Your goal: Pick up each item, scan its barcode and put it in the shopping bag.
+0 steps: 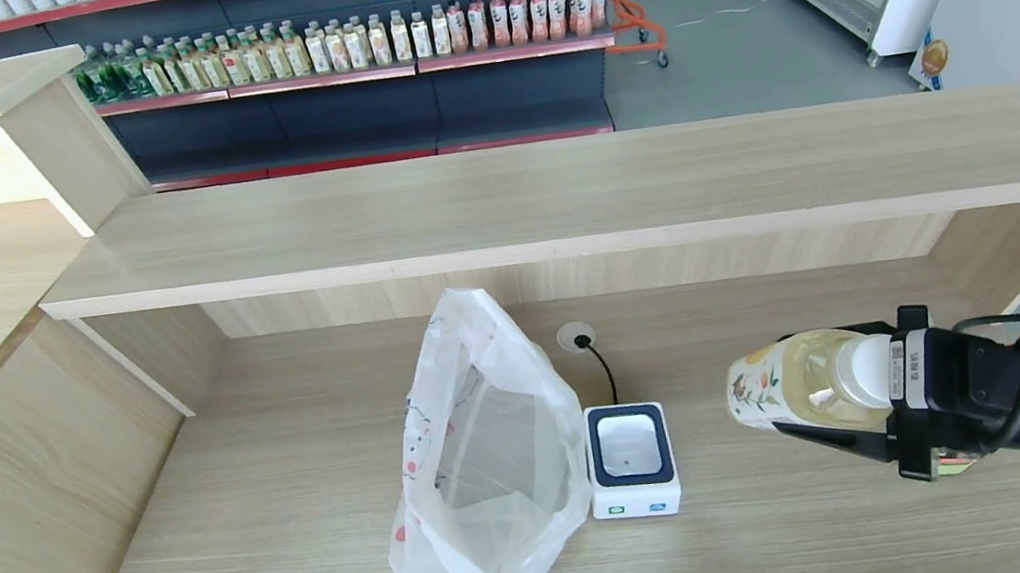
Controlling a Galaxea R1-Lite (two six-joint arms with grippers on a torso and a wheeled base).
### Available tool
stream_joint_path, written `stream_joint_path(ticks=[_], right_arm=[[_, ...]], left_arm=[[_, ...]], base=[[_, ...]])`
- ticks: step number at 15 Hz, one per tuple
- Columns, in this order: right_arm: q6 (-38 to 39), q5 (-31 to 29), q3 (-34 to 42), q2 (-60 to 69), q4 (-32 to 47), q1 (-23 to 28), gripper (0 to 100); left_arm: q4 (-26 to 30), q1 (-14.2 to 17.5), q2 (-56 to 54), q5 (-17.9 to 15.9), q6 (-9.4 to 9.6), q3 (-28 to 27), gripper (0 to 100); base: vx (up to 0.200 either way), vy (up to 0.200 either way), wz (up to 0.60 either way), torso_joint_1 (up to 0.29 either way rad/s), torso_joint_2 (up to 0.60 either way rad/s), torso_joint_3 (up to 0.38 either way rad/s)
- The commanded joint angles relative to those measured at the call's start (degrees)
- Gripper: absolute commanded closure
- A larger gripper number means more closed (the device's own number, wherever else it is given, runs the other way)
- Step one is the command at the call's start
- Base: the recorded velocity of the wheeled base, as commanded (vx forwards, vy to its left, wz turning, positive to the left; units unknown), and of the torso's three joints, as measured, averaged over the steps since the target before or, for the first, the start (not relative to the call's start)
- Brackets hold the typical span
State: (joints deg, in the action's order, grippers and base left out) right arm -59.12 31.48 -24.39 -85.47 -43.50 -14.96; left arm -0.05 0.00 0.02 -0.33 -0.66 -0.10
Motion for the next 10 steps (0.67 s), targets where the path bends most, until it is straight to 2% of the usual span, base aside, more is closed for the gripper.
stream_joint_path(ticks=[1, 2, 5, 6, 8, 10], right_arm=[[-0.29, -0.01, 0.49, -1.63, -0.01, 0.10, 100], [-0.29, -0.01, 0.49, -1.72, -0.01, 0.10, 100], [-0.03, 0.60, 0.93, -2.77, -0.10, 0.72, 100], [-0.29, 2.80, 0.49, -5.59, -1.94, 4.94, 100], [-0.55, 5.44, 0.75, -8.40, -4.05, 7.75, 100], [-2.31, 6.58, -0.13, -11.74, -6.51, 8.19, 100]], left_arm=[[-0.04, 0.00, -0.02, -0.02, -0.04, 0.01, 0], [-0.04, 0.00, -0.02, -0.02, 0.04, 0.01, 0], [-0.04, 0.00, -0.02, -0.02, -0.04, 0.01, 0], [-0.04, 0.00, -0.02, -0.02, -0.04, 0.01, 0], [-0.04, 0.00, -0.02, -0.02, -0.04, 0.01, 0], [-0.04, 0.00, -0.02, -0.02, -0.04, 0.01, 0]], base=[[0.000, 0.200, 0.00, 0.007, 0.01, 0.002], [0.000, 0.200, 0.00, -0.002, -0.01, 0.007], [0.000, 0.000, 0.00, 0.000, 0.00, 0.000], [0.000, 0.000, 0.00, 0.000, 0.00, 0.000], [0.000, 0.000, 0.00, 0.000, 0.00, 0.000], [0.000, 0.000, 0.00, 0.000, 0.00, 0.000]])
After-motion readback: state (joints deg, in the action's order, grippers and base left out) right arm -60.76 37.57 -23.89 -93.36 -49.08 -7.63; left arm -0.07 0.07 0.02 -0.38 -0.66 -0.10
